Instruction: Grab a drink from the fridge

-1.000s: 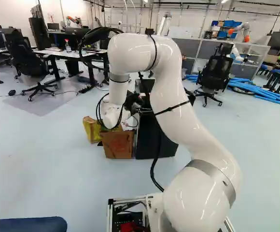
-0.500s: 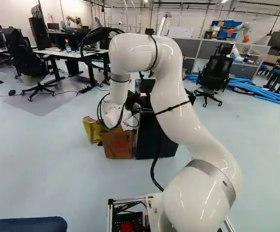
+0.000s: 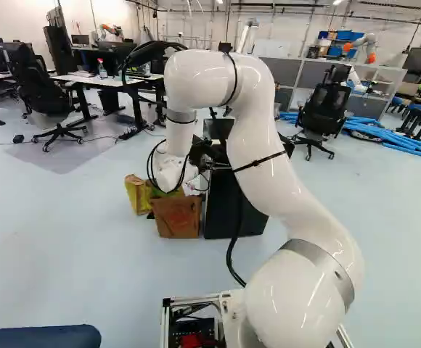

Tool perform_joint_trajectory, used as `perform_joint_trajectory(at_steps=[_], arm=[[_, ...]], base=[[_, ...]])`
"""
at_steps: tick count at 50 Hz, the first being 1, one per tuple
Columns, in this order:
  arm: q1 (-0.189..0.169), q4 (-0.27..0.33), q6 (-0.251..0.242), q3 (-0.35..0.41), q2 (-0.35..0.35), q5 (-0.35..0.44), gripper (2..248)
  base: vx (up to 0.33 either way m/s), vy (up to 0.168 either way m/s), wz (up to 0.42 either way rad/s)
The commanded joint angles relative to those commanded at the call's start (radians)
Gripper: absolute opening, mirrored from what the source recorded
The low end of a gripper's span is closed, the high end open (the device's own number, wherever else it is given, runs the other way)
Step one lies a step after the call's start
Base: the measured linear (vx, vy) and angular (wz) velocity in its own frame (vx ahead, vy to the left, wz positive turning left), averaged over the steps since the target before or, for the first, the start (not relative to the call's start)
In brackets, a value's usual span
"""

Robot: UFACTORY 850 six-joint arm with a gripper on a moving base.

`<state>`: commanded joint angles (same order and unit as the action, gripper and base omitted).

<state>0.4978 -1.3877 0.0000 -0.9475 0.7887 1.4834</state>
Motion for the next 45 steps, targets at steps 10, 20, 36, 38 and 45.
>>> perform_joint_trajectory(at_steps=[10,20,36,38,45], arm=[[0.012,-0.007,0.0,0.034,-0.017,0.0,247],[0.032,-0.014,0.0,0.081,-0.039,0.0,247],[0.047,-0.025,0.0,0.112,-0.054,0.0,247],[0.047,-0.027,0.0,0.112,-0.054,0.0,247],[0.047,-0.032,0.0,0.112,-0.054,0.003,247]], base=[[0.0,0.0,0.0],[0.0,0.0,0.0],[0.0,0.0,0.0],[0.0,0.0,0.0],[0.0,0.0,0.0]])
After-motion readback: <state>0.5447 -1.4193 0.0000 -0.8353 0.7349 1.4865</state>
